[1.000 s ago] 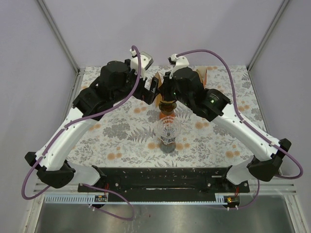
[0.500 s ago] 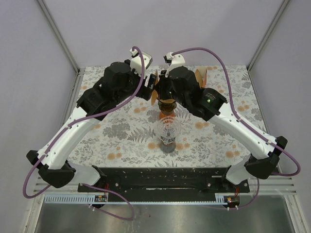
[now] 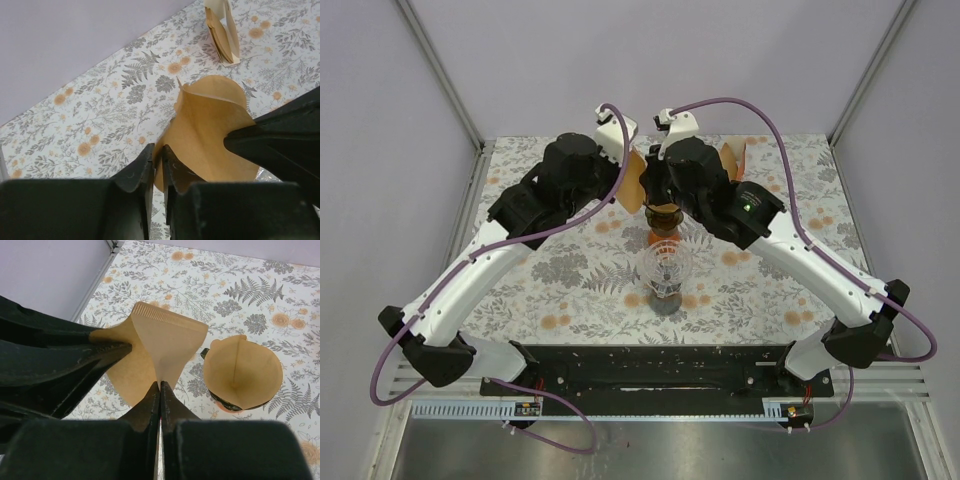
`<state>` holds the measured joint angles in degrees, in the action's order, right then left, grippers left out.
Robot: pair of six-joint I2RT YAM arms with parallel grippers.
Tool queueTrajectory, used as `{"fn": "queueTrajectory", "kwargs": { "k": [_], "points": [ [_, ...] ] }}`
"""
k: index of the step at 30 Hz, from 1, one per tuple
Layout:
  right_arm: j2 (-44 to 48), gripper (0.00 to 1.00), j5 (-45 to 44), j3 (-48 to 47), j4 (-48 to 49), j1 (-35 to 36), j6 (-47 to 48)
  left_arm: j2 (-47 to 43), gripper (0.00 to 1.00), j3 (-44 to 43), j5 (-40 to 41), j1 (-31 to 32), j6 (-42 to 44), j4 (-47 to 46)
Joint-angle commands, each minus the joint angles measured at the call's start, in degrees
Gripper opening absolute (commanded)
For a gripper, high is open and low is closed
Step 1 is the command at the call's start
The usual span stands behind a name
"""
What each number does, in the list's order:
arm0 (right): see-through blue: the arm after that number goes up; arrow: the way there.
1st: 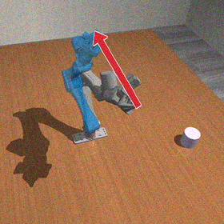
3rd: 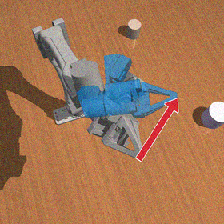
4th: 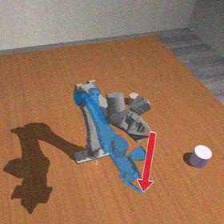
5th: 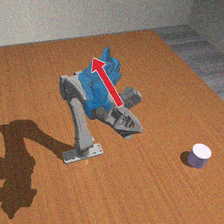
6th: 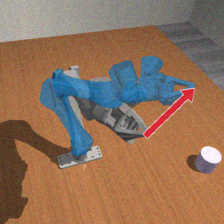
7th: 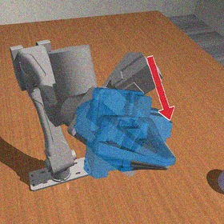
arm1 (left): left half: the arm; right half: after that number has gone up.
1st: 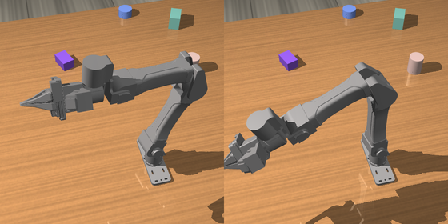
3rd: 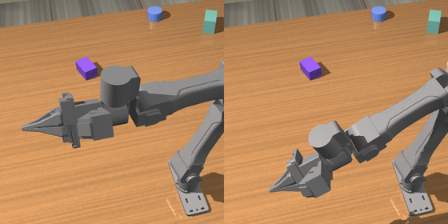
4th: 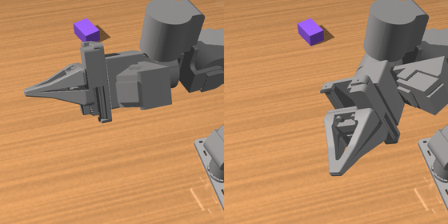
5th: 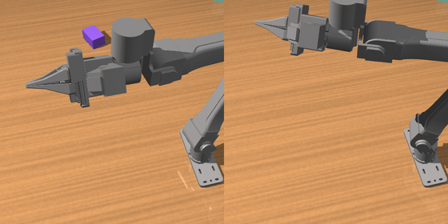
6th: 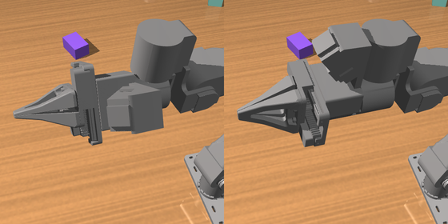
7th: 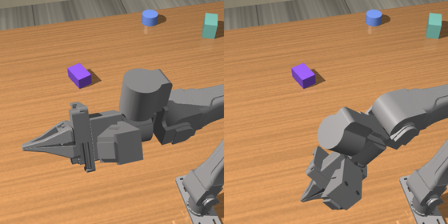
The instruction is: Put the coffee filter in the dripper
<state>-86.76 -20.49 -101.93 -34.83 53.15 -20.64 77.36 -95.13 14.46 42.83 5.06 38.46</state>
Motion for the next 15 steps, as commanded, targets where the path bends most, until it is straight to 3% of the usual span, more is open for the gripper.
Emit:
{"fn": "queueTrajectory", "kwargs": {
  "k": [1,3,6,11,15],
  "points": [
    [0.2,0.00,-3.8,0.1,4.4,0.5,4.1,-1.2,0.05,0.9,-3.5,0.0,-0.9,-2.8],
    [0.1,0.00,-5.1,0.9,5.1,0.4,6.2,-1.2,0.00,0.7,-2.5,0.1,-2.4,-2.5],
    [0.0,0.21,-5.4,3.6,9.0,0.4,8.6,-2.0,0.00,0.2,-2.2,-0.2,-4.8,-2.0],
    [-2.2,0.40,-6.0,4.4,10.7,0.4,10.0,-2.9,0.00,-1.2,-5.1,-0.5,-9.9,0.3],
    [-2.8,0.42,-3.8,5.2,13.3,0.4,10.1,-3.3,0.00,-1.4,-6.7,-1.3,-10.9,0.9]
  ]
}}
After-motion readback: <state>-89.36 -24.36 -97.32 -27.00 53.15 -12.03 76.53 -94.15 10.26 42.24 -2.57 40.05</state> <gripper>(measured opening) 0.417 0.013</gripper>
